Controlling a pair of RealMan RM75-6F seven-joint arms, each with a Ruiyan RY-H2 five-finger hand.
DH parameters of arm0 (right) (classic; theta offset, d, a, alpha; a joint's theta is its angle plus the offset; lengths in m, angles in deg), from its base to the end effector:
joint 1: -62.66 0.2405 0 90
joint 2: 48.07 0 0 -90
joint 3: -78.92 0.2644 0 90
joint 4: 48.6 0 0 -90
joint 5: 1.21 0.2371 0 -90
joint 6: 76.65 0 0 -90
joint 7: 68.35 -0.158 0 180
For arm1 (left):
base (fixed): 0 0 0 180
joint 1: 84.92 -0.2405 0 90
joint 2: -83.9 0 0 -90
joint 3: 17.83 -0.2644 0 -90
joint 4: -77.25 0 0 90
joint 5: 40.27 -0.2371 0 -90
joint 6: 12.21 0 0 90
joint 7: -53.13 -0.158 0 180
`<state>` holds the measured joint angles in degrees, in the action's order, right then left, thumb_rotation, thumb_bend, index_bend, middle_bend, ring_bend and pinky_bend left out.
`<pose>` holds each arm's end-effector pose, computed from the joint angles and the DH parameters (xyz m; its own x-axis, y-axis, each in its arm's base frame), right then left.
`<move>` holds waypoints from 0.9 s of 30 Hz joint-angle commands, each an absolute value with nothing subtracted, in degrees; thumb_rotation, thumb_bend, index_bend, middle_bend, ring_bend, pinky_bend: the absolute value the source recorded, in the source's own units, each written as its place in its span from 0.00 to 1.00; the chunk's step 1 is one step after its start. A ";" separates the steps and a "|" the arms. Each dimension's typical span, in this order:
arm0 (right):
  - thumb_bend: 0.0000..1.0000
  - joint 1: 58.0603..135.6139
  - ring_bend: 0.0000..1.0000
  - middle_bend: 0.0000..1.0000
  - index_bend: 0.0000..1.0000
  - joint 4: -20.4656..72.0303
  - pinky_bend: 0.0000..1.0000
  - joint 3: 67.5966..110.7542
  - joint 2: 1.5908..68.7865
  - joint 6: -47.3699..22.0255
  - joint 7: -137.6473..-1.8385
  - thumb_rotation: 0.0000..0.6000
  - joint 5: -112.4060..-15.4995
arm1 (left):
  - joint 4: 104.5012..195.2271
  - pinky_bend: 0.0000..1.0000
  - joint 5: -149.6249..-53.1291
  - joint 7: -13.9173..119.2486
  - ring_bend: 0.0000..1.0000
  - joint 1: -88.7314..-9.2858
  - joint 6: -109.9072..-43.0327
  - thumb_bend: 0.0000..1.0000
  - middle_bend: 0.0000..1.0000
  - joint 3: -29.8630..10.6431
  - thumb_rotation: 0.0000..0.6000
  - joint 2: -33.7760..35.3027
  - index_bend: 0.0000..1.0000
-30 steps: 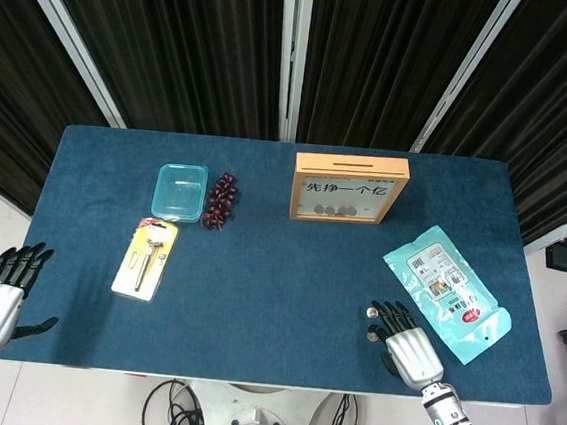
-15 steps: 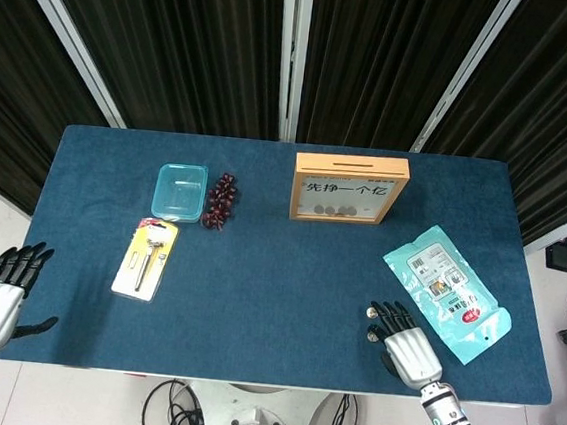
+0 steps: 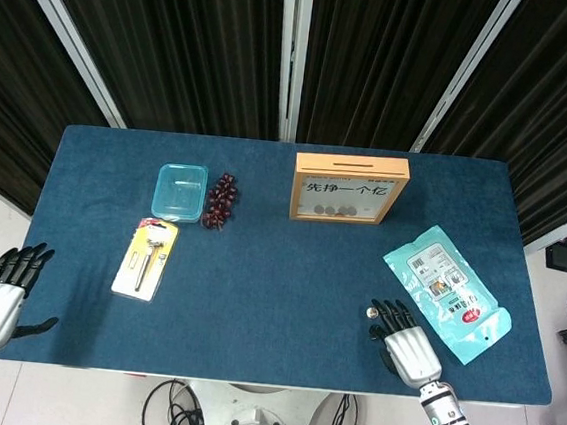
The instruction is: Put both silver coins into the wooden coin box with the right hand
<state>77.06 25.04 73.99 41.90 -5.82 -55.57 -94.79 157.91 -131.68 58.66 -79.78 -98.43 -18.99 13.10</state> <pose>-0.2955 -0.2042 -0.0510 0.5687 -0.2409 0.7865 -0.8000 -0.3846 0.4606 -0.3504 0.1848 0.1052 0.3971 0.0527 0.9163 0.9149 -0.1019 -0.3906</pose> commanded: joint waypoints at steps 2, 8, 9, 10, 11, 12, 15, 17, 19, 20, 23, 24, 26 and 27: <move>0.36 76.93 0.00 0.00 0.45 24.04 0.00 74.30 42.69 -5.04 -55.40 1.00 -94.89 | 157.41 0.00 -131.72 59.18 0.00 -79.75 -98.25 0.03 0.00 -19.12 1.00 12.89 0.00; 0.36 76.80 0.00 0.00 0.50 21.26 0.00 74.82 44.57 -3.52 -55.27 1.00 -95.36 | 156.33 0.00 -131.89 60.20 0.00 -79.72 -98.27 0.03 0.00 -19.24 1.00 12.53 0.00; 0.36 76.83 0.00 0.00 0.50 20.77 0.00 74.86 44.90 -3.37 -55.31 1.00 -95.45 | 156.17 0.00 -131.83 60.46 0.00 -79.74 -98.29 0.03 0.00 -19.21 1.00 12.50 0.00; 0.36 76.86 0.00 0.00 0.50 20.43 0.00 74.88 45.14 -3.32 -55.37 1.00 -95.50 | 156.06 0.00 -131.79 60.67 0.00 -79.75 -98.31 0.03 0.00 -19.21 1.00 12.50 0.00; 0.36 76.90 0.00 0.00 0.51 20.13 0.00 74.91 45.36 -3.27 -55.43 1.00 -95.54 | 155.97 0.00 -131.78 60.87 0.00 -79.76 -98.33 0.03 0.00 -19.21 1.00 12.51 0.00; 0.36 76.94 0.00 0.00 0.51 19.88 0.00 74.94 45.55 -3.23 -55.47 1.00 -95.57 | 155.88 0.00 -131.76 61.04 0.00 -79.78 -98.35 0.03 0.00 -19.21 1.00 12.52 0.00; 0.36 77.10 0.00 0.00 0.51 19.19 0.00 75.03 46.09 -3.16 -55.52 1.00 -95.65 | 155.56 0.00 -131.70 61.56 0.00 -79.84 -98.45 0.03 0.00 -19.20 1.00 12.58 0.00; 0.36 77.16 0.00 0.00 0.51 18.96 0.00 75.01 46.29 -3.00 -55.76 1.00 -95.79 | 155.40 0.00 -131.67 61.77 0.00 -79.88 -98.50 0.03 0.00 -19.20 1.00 12.64 0.00; 0.36 77.19 0.00 0.00 0.50 18.70 0.00 74.97 46.46 -2.79 -56.03 1.00 -95.95 | 155.25 0.00 -131.66 61.97 0.00 -79.95 -98.63 0.03 0.00 -19.20 1.00 12.67 0.00; 0.36 77.22 0.00 0.00 0.48 18.63 0.00 74.93 46.50 -2.75 -56.15 1.00 -96.01 | 155.20 0.00 -131.65 62.06 0.00 -79.99 -98.69 0.03 0.00 -19.20 1.00 12.67 0.00; 0.36 77.29 0.00 0.00 0.42 18.48 0.00 74.72 46.55 -2.83 -56.51 1.00 -96.11 | 154.96 0.00 -131.68 62.31 0.00 -80.14 -98.94 0.03 0.00 -19.24 1.00 12.63 0.00; 0.36 77.31 0.00 0.00 0.40 18.44 0.00 74.65 46.55 -2.83 -56.61 1.00 -96.17 | 154.91 0.00 -131.68 62.38 0.00 -80.17 -98.98 0.03 0.00 -19.25 1.00 12.61 0.00; 0.36 77.34 0.00 0.00 0.37 18.41 0.00 74.48 46.51 -2.86 -56.79 1.00 -96.30 | 154.82 0.00 -131.70 62.43 0.00 -80.24 -99.06 0.03 0.00 -19.29 1.00 12.60 0.00; 0.36 77.38 0.00 0.00 0.35 18.40 0.00 74.38 46.44 -2.86 -56.90 1.00 -96.39 | 154.78 0.00 -131.72 62.47 0.00 -80.28 -99.10 0.03 0.00 -19.32 1.00 12.58 0.00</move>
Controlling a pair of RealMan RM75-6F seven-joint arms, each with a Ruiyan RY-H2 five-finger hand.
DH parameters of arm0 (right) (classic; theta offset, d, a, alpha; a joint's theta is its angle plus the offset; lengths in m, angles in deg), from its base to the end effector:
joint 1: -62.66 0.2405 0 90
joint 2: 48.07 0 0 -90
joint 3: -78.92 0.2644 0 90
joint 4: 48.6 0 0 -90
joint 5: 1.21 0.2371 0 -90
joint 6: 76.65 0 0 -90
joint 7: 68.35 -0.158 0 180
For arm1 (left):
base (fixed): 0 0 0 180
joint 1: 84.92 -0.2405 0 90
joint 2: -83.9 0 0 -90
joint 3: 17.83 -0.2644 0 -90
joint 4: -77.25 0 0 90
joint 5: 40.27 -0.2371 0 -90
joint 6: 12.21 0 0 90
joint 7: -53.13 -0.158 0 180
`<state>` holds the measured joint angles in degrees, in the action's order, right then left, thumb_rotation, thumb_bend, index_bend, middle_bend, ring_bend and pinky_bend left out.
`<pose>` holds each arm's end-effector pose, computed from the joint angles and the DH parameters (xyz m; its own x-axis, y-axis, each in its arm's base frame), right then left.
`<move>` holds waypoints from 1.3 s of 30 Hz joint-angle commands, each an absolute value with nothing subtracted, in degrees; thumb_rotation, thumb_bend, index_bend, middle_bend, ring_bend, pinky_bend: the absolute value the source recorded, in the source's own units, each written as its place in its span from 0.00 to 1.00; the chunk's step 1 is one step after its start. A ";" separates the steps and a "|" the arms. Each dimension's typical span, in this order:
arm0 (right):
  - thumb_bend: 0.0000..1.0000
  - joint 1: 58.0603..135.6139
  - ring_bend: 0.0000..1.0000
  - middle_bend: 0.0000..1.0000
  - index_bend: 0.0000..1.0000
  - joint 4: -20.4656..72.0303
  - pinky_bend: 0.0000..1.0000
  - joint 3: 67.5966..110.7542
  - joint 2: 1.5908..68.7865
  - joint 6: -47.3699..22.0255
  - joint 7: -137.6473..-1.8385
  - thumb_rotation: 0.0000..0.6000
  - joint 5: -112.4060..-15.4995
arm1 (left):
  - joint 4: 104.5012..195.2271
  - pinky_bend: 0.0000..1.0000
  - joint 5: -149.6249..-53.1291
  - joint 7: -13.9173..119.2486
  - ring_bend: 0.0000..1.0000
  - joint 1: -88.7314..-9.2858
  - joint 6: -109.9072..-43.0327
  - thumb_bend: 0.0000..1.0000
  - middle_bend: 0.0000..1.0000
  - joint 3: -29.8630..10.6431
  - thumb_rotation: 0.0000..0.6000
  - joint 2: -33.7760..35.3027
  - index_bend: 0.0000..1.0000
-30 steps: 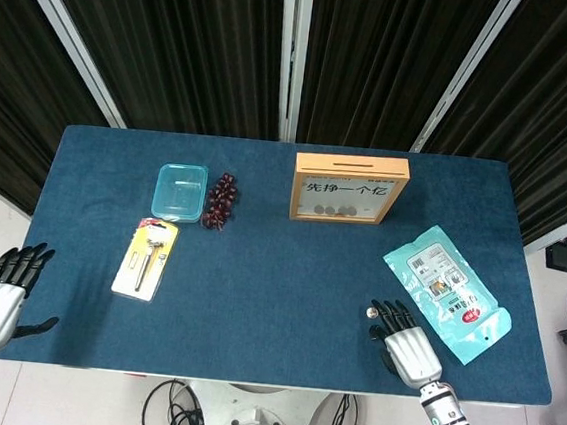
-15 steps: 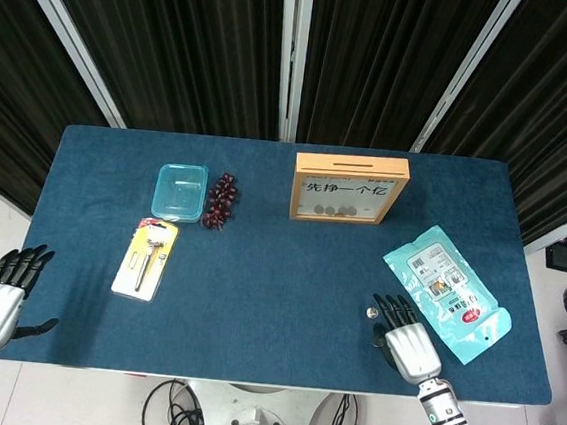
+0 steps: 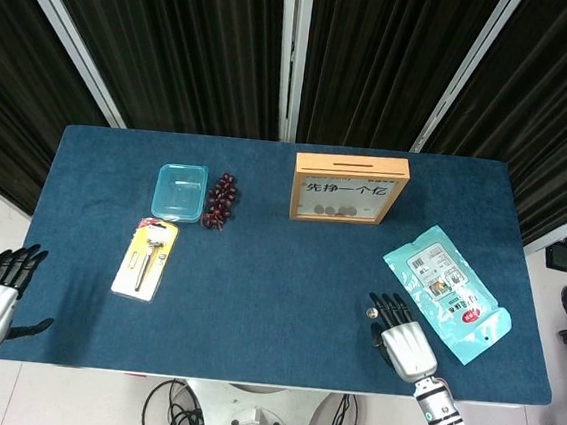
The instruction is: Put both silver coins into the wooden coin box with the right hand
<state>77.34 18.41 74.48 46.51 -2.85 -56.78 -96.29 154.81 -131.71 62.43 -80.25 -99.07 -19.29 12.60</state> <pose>-0.2947 -0.2118 -0.0625 0.5743 -0.1742 0.7999 -0.7844 -0.3969 0.4767 -0.3618 0.1816 0.1091 0.3774 0.0529 0.9245 0.9237 -0.0929 -0.3718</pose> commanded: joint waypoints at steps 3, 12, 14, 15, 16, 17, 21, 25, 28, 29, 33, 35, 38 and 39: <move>0.36 77.42 0.00 0.00 0.30 18.43 0.00 74.27 46.30 -2.72 -57.07 1.00 -96.55 | 154.69 0.00 -131.76 62.47 0.00 -80.33 -99.18 0.03 0.00 -19.34 1.00 12.53 0.00; 0.36 77.43 0.00 0.00 0.23 18.14 0.00 73.87 46.16 -1.79 -58.11 1.00 -97.38 | 154.73 0.00 -131.80 62.46 0.00 -80.33 -99.19 0.03 0.00 -19.33 1.00 12.59 0.00; 0.36 77.45 0.00 0.00 0.21 17.92 0.00 73.75 46.17 -1.46 -58.56 1.00 -97.72 | 154.77 0.00 -131.80 62.40 0.00 -80.35 -99.17 0.03 0.00 -19.36 1.00 12.62 0.00; 0.36 77.48 0.00 0.00 0.21 17.81 0.00 73.68 46.18 -1.27 -58.83 1.00 -97.91 | 154.80 0.00 -131.77 62.39 0.00 -80.37 -99.16 0.03 0.00 -19.37 1.00 12.65 0.00; 0.36 77.49 0.00 0.00 0.20 17.72 0.00 73.64 46.18 -1.12 -59.02 1.00 -98.05 | 154.83 0.00 -131.75 62.38 0.00 -80.38 -99.15 0.03 0.00 -19.37 1.00 12.68 0.00; 0.36 77.49 0.00 0.00 0.20 17.65 0.00 73.60 46.18 -0.95 -59.21 1.00 -98.19 | 154.86 0.00 -131.75 62.37 0.00 -80.40 -99.17 0.03 0.00 -19.38 1.00 12.71 0.00; 0.36 77.53 0.00 0.00 0.18 17.44 0.00 73.29 46.02 -0.45 -60.05 1.00 -98.77 | 155.02 0.00 -131.80 62.29 0.00 -80.45 -99.24 0.03 0.00 -19.41 1.00 12.79 0.00; 0.36 77.63 0.00 0.00 0.20 17.17 0.00 72.94 45.88 -0.13 -60.86 1.00 -99.37 | 155.08 0.00 -131.87 62.24 0.00 -80.49 -99.30 0.03 0.00 -19.45 1.00 12.81 0.00; 0.36 77.75 0.00 0.00 0.29 16.85 0.00 72.70 45.87 0.15 -61.68 1.00 -99.85 | 155.15 0.00 -131.90 62.26 0.00 -80.53 -99.37 0.03 0.00 -19.45 1.00 12.87 0.00; 0.36 77.79 0.00 0.00 0.31 16.79 0.00 72.64 45.86 0.24 -61.94 1.00 -100.01 | 155.17 0.00 -131.91 62.26 0.00 -80.54 -99.40 0.03 0.00 -19.45 1.00 12.89 0.00; 0.36 77.95 0.00 0.00 0.39 16.59 0.00 72.43 45.86 0.26 -62.66 1.00 -100.32 | 155.35 0.00 -131.86 62.14 0.00 -80.50 -99.30 0.03 0.00 -19.42 1.00 13.00 0.00; 0.36 78.01 0.00 0.00 0.40 16.53 0.00 72.36 45.86 0.27 -62.84 1.00 -100.44 | 155.39 0.00 -131.84 62.14 0.00 -80.49 -99.25 0.03 0.00 -19.42 1.00 13.02 0.00; 0.36 78.09 0.00 0.00 0.41 16.46 0.00 72.25 45.87 0.23 -63.15 1.00 -100.57 | 155.40 0.00 -131.84 62.13 0.00 -80.49 -99.22 0.03 0.00 -19.42 1.00 13.02 0.00; 0.36 78.16 0.00 0.00 0.41 16.47 0.00 72.18 45.84 0.17 -63.31 1.00 -100.65 | 155.42 0.00 -131.85 62.14 0.00 -80.50 -99.25 0.03 0.00 -19.41 1.00 13.03 0.00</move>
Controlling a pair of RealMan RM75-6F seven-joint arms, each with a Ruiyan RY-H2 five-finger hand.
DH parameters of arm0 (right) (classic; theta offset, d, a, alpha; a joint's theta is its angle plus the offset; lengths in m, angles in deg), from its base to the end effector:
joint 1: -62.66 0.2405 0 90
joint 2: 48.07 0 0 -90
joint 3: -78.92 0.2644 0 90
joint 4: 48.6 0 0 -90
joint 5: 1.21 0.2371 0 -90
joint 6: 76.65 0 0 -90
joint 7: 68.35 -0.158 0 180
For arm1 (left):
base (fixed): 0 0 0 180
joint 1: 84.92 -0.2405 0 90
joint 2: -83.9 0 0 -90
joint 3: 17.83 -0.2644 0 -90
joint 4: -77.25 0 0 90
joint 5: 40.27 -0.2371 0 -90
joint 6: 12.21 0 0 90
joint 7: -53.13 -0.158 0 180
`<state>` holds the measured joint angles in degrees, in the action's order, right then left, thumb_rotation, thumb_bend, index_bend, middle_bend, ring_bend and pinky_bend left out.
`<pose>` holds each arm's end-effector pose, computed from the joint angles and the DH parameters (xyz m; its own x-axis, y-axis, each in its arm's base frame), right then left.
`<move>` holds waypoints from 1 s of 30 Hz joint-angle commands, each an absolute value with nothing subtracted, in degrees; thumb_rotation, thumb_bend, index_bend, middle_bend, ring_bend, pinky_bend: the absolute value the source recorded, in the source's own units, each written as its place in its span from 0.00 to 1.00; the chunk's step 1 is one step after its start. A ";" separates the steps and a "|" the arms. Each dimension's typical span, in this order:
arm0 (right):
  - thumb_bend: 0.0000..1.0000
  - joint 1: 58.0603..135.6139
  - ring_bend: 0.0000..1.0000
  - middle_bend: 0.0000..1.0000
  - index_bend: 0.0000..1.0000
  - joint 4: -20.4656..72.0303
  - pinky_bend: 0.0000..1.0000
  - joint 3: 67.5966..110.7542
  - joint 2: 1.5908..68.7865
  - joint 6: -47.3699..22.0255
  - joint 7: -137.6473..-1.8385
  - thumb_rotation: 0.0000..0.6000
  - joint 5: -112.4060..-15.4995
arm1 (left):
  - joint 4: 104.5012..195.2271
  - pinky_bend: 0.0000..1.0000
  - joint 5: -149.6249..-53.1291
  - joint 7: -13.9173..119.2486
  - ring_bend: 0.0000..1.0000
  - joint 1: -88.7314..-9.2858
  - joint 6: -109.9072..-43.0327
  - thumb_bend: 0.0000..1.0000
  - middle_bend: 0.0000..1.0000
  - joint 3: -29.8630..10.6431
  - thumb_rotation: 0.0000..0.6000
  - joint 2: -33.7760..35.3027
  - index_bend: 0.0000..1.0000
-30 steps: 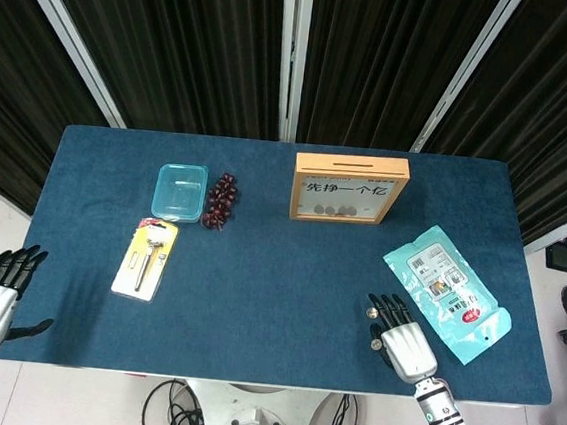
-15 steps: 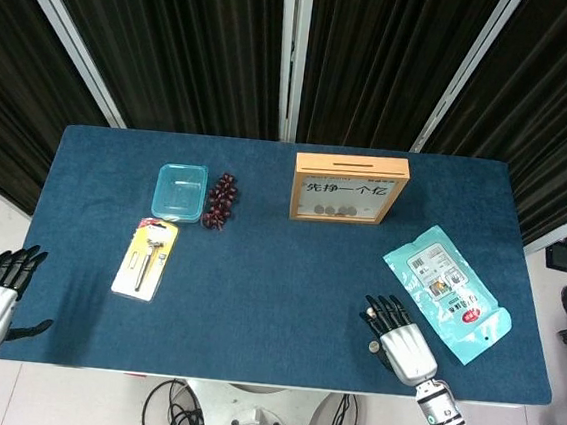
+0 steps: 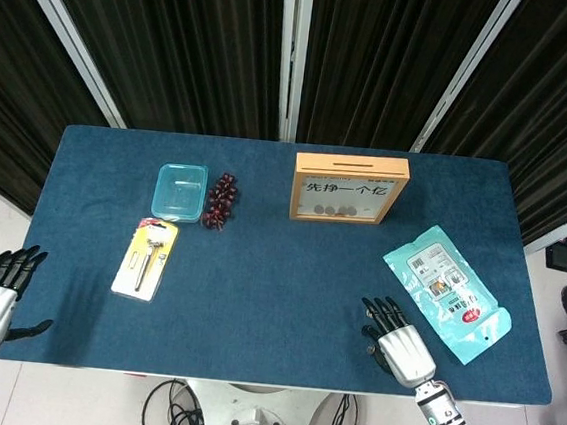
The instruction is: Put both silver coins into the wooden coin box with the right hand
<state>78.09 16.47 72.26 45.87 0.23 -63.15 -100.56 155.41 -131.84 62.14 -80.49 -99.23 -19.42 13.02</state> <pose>-0.2928 -0.2062 -0.0573 0.5310 -0.1675 0.8307 -0.7859 -0.4639 0.4088 -0.3609 0.1794 0.1105 0.3791 0.0541 0.9238 0.9231 -0.0919 -0.3734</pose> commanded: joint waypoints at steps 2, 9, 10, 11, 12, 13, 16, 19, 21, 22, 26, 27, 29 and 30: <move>0.36 78.24 0.00 0.00 0.42 16.49 0.00 72.05 45.80 0.14 -63.57 1.00 -100.81 | 155.45 0.00 -131.86 62.17 0.00 -80.53 -99.33 0.03 0.00 -19.40 1.00 13.06 0.00; 0.38 79.03 0.00 0.00 0.47 17.12 0.00 71.03 45.12 -0.81 -66.02 1.00 -101.71 | 155.47 0.00 -132.01 62.23 0.00 -80.67 -99.55 0.04 0.00 -19.50 1.00 13.08 0.00; 0.38 79.06 0.00 0.00 0.50 17.08 0.00 70.99 45.14 -0.63 -66.26 1.00 -101.87 | 155.46 0.00 -132.03 62.22 0.00 -80.68 -99.54 0.04 0.00 -19.51 1.00 13.07 0.00; 0.38 79.08 0.00 0.00 0.55 16.97 0.00 70.94 45.18 -0.40 -66.51 1.00 -102.06 | 155.45 0.00 -132.04 62.22 0.00 -80.68 -99.54 0.03 0.00 -19.53 1.00 13.07 0.00; 0.39 79.06 0.00 0.00 0.60 16.73 0.00 70.95 45.28 0.03 -66.82 1.00 -102.29 | 155.45 0.00 -132.06 62.26 0.00 -80.68 -99.54 0.03 0.00 -19.53 1.00 13.07 0.00; 0.39 79.02 0.00 0.00 0.65 16.49 0.00 70.96 45.37 0.28 -66.96 1.00 -102.39 | 155.44 0.00 -132.08 62.30 0.00 -80.68 -99.56 0.03 0.00 -19.53 1.00 13.08 0.00; 0.39 78.92 0.00 0.00 0.76 16.07 0.00 71.10 45.54 0.61 -67.24 1.00 -102.30 | 155.42 0.00 -132.09 62.43 0.00 -80.65 -99.53 0.03 0.00 -19.51 1.00 13.09 0.00; 0.40 78.80 0.00 0.01 0.83 15.83 0.00 71.15 45.58 0.75 -67.25 1.00 -102.17 | 155.36 0.00 -132.14 62.56 0.00 -80.60 -99.48 0.03 0.00 -19.52 1.00 13.05 0.00; 0.39 78.75 0.00 0.01 0.84 15.73 0.00 71.18 45.51 0.93 -67.49 1.00 -102.13 | 155.31 0.00 -132.24 62.59 0.00 -80.60 -99.49 0.03 0.00 -19.57 1.00 13.02 0.00; 0.39 78.72 0.00 0.01 0.84 15.69 0.00 71.29 45.42 1.25 -67.72 1.00 -102.14 | 155.28 0.00 -132.28 62.61 0.00 -80.62 -99.53 0.03 0.00 -19.60 1.00 13.02 0.00; 0.39 78.78 0.00 0.02 0.85 16.55 0.00 72.94 44.21 3.81 -68.93 1.00 -101.88 | 155.23 0.00 -132.19 62.69 0.00 -80.75 -99.54 0.03 0.00 -19.67 1.00 13.10 0.00; 0.39 78.91 0.00 0.02 0.86 17.27 0.00 73.94 43.42 4.97 -69.40 1.00 -101.64 | 155.23 0.00 -132.21 62.69 0.00 -80.76 -99.56 0.03 0.00 -19.68 1.00 13.13 0.00; 0.38 79.30 0.00 0.02 0.87 18.83 0.00 75.81 41.85 6.70 -70.31 1.00 -101.08 | 155.25 0.00 -132.23 62.61 0.00 -80.74 -99.56 0.03 0.00 -19.67 1.00 13.19 0.00; 0.38 79.69 0.00 0.02 0.88 20.20 0.00 77.31 40.52 7.70 -70.95 1.00 -100.51 | 155.29 0.00 -132.28 62.61 0.00 -80.72 -99.60 0.03 0.00 -19.65 1.00 13.21 0.00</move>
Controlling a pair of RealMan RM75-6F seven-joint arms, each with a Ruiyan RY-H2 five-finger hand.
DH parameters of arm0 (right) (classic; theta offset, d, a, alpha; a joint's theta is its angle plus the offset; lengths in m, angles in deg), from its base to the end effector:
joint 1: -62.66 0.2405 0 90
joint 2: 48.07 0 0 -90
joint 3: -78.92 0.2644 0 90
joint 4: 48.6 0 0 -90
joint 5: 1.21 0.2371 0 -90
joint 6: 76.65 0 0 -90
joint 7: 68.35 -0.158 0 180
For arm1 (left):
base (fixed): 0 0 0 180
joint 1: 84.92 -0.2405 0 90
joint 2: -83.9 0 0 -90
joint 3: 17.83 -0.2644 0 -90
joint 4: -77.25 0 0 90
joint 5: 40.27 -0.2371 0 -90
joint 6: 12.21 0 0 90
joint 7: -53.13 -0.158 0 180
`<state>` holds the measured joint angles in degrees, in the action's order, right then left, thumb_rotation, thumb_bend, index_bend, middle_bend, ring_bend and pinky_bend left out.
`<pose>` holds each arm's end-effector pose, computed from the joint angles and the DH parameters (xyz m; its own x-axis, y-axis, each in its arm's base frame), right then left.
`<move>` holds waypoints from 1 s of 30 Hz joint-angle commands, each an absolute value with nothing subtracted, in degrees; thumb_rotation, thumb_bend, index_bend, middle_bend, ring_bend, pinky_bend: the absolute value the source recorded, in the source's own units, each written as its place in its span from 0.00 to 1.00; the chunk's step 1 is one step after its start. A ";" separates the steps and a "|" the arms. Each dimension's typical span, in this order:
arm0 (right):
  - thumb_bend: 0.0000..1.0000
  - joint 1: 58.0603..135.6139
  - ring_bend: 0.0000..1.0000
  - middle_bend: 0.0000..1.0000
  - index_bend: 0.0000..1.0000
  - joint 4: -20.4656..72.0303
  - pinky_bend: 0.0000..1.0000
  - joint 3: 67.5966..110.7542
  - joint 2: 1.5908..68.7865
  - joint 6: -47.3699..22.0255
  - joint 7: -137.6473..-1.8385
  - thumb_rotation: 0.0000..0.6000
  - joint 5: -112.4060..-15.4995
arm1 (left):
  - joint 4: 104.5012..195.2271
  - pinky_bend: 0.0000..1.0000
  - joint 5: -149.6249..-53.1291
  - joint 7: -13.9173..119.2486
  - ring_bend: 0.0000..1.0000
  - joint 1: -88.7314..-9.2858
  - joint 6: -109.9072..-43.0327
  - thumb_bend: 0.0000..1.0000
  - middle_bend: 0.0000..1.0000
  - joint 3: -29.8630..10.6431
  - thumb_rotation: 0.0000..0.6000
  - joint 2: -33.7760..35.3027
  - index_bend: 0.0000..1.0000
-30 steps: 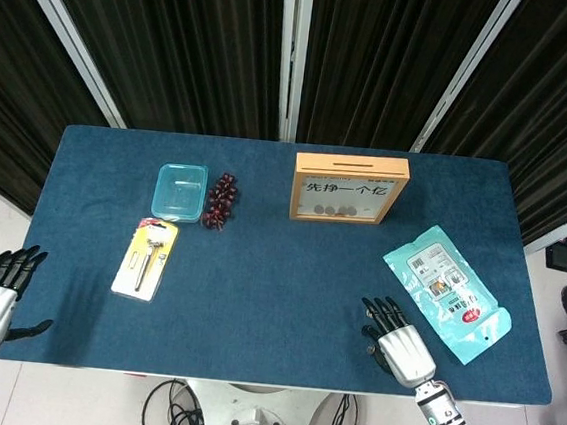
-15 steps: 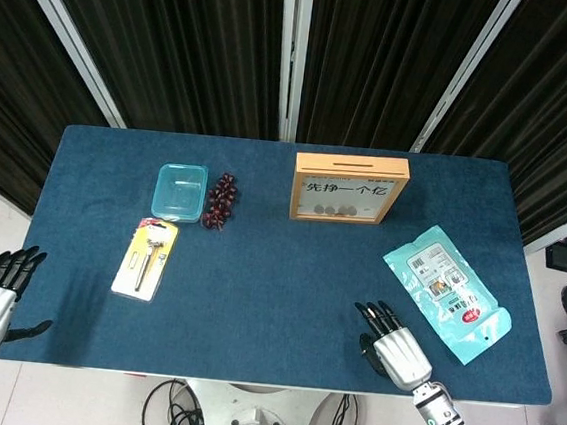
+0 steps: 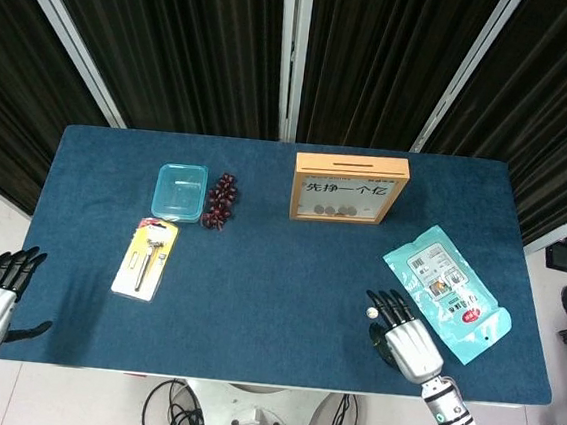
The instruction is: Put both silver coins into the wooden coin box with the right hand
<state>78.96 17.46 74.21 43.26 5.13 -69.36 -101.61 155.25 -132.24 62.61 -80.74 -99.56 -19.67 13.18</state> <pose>-0.2870 -0.2223 -0.0280 0.4340 -0.0995 0.8954 -0.8192 -0.4572 0.3462 -0.3615 0.1768 0.1114 0.3766 0.0559 0.9247 0.9239 -0.0953 -0.3705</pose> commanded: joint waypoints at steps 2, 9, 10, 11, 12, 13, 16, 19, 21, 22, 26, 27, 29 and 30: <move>0.38 80.49 0.00 0.02 0.89 22.75 0.00 79.89 38.18 8.81 -71.88 1.00 -99.38 | 155.38 0.00 -132.41 62.62 0.00 -80.67 -99.71 0.03 0.00 -19.60 1.00 13.24 0.00; 0.39 86.34 0.00 0.04 0.92 36.68 0.00 91.96 26.33 6.66 -68.71 1.00 -93.19 | 156.07 0.00 -132.91 62.19 0.00 -80.19 -99.63 0.03 0.00 -19.46 1.00 13.57 0.00; 0.39 87.31 0.00 0.04 0.93 38.35 0.00 93.63 25.15 5.70 -67.77 1.00 -91.92 | 156.19 0.00 -133.02 62.11 0.00 -80.12 -99.64 0.03 0.00 -19.46 1.00 13.60 0.00; 0.40 88.30 0.00 0.04 0.93 39.84 0.00 95.39 24.21 4.60 -66.78 1.00 -90.23 | 156.30 0.00 -133.10 62.06 0.00 -80.06 -99.65 0.03 0.00 -19.45 1.00 13.61 0.00; 0.41 89.67 0.00 0.04 0.94 41.91 0.00 97.68 23.14 2.69 -65.32 1.00 -87.43 | 156.43 0.00 -133.18 62.01 0.00 -80.00 -99.63 0.03 0.00 -19.45 1.00 13.65 0.00; 0.42 90.76 0.00 0.05 0.95 43.51 0.00 99.31 22.40 1.03 -64.39 1.00 -85.14 | 156.52 0.00 -133.23 61.97 0.00 -79.96 -99.61 0.03 0.00 -19.46 1.00 13.66 0.00; 0.43 94.93 0.00 0.05 0.95 47.20 0.00 104.39 20.60 -5.09 -59.85 1.00 -76.29 | 156.75 0.00 -133.33 61.84 0.00 -79.86 -99.46 0.03 0.00 -19.55 1.00 13.75 0.00; 0.44 100.02 0.00 0.05 0.95 47.98 0.00 107.83 20.30 -10.99 -52.33 1.00 -66.54 | 157.04 0.00 -133.49 61.76 0.00 -79.81 -99.40 0.03 0.00 -19.68 1.00 14.00 0.00; 0.44 103.71 0.00 0.05 0.96 48.04 0.00 109.00 20.85 -14.48 -46.53 1.00 -59.02 | 157.19 0.00 -133.55 61.87 0.00 -79.87 -99.54 0.03 0.00 -19.74 1.00 14.16 0.00; 0.44 105.28 0.00 0.05 0.96 47.97 0.00 109.33 21.26 -15.60 -44.30 1.00 -55.81 | 157.21 0.00 -133.56 61.96 0.00 -79.91 -99.61 0.03 0.00 -19.76 1.00 14.22 0.00; 0.44 112.05 0.00 0.05 0.96 47.18 0.00 109.75 23.77 -17.67 -35.36 1.00 -42.94 | 157.10 0.00 -133.56 62.48 0.00 -80.09 -99.78 0.03 0.00 -19.92 1.00 14.47 0.00; 0.44 114.05 0.00 0.06 0.96 46.55 0.00 109.49 24.66 -17.60 -32.80 1.00 -40.10 | 156.99 0.00 -133.52 62.64 0.00 -80.16 -99.80 0.03 0.00 -19.97 1.00 14.54 0.00; 0.44 116.86 0.00 0.05 0.96 45.05 0.00 108.98 26.06 -17.55 -29.50 1.00 -36.13 | 156.83 0.00 -133.44 62.84 0.00 -80.29 -99.87 0.03 0.00 -20.03 1.00 14.71 0.00; 0.44 118.57 0.00 0.06 0.96 44.00 0.00 108.71 26.96 -17.51 -27.56 1.00 -33.10 | 156.74 0.00 -133.42 63.00 0.00 -80.37 -99.96 0.03 0.00 -20.08 1.00 14.84 0.00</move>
<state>111.40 45.97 108.06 24.03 -15.10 -35.22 -42.10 156.78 -133.44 62.94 -80.33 -99.91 -20.05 14.79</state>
